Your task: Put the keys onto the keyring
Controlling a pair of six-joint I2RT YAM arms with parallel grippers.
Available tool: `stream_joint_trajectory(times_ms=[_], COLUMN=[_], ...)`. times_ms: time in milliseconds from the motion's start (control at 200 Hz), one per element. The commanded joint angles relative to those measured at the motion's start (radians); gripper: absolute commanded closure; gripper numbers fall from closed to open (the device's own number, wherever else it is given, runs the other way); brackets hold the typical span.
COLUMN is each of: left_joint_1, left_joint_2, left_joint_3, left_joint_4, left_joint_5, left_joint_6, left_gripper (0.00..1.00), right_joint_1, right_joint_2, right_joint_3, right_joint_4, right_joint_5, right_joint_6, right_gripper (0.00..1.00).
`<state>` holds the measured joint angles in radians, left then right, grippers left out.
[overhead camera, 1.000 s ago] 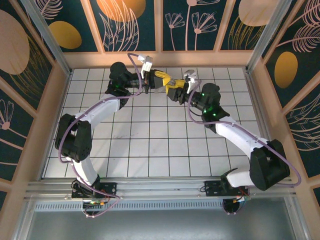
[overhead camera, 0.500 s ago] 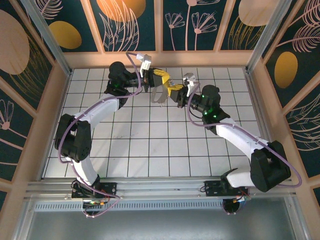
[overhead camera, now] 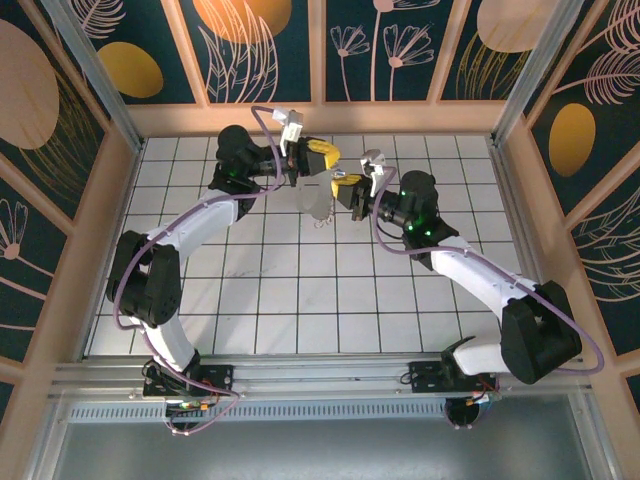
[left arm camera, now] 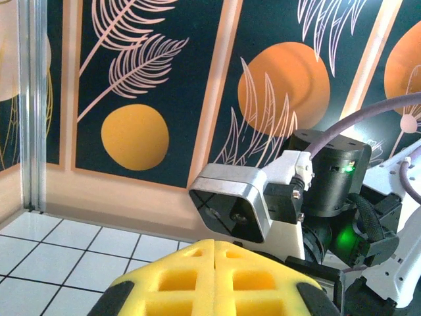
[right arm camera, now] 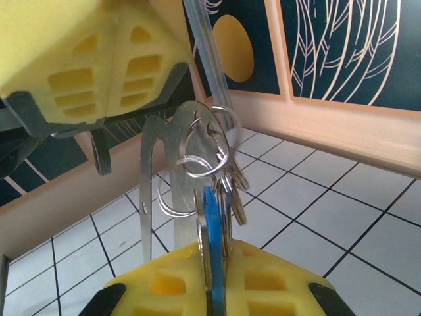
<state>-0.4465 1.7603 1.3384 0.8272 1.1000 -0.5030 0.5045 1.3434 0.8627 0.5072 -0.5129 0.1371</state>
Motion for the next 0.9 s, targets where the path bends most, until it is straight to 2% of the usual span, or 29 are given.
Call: stream_joint_trajectory(times_ms=[0, 110, 200, 230, 380, 536, 781, 896], left_joint_1=[-0.005, -0.005, -0.004, -0.004, -0.004, -0.004, -0.004, -0.004], left_joint_2=[-0.038, -0.067, -0.086, -0.089, -0.128, -0.165, -0.18, -0.188], left_joint_3=[-0.014, -0.03, -0.047, -0.051, -0.073, -0.1, -0.125, -0.109], left_joint_4=[0.039, -0.006, -0.016, -0.016, -0.043, -0.114, -0.154, -0.245], left_joint_5=[-0.009, -0.077, -0.104, -0.11, -0.155, -0.199, -0.294, -0.348], left_joint_6=[-0.001, 0.045, 0.066, 0.067, 0.106, 0.154, 0.088, 0.143], left_gripper=[1.0, 1.0, 0.88, 0.8, 0.57, 0.39, 0.33, 0.31], right_joint_1=[-0.008, -0.018, -0.022, -0.022, -0.028, -0.036, -0.044, -0.047], right_joint_2=[-0.006, -0.011, -0.017, -0.018, -0.021, -0.019, -0.003, -0.001], right_joint_3=[0.033, 0.031, 0.028, 0.028, 0.028, 0.027, 0.037, 0.042], right_joint_4=[0.036, 0.028, 0.025, 0.024, 0.012, 0.01, 0.005, -0.012], right_joint_5=[0.01, 0.01, 0.01, 0.012, 0.02, 0.038, 0.046, 0.036], right_joint_6=[0.011, 0.009, 0.007, 0.004, -0.005, -0.007, -0.014, -0.031], right_gripper=[1.0, 1.0, 1.0, 1.0, 1.0, 1.0, 1.0, 1.0])
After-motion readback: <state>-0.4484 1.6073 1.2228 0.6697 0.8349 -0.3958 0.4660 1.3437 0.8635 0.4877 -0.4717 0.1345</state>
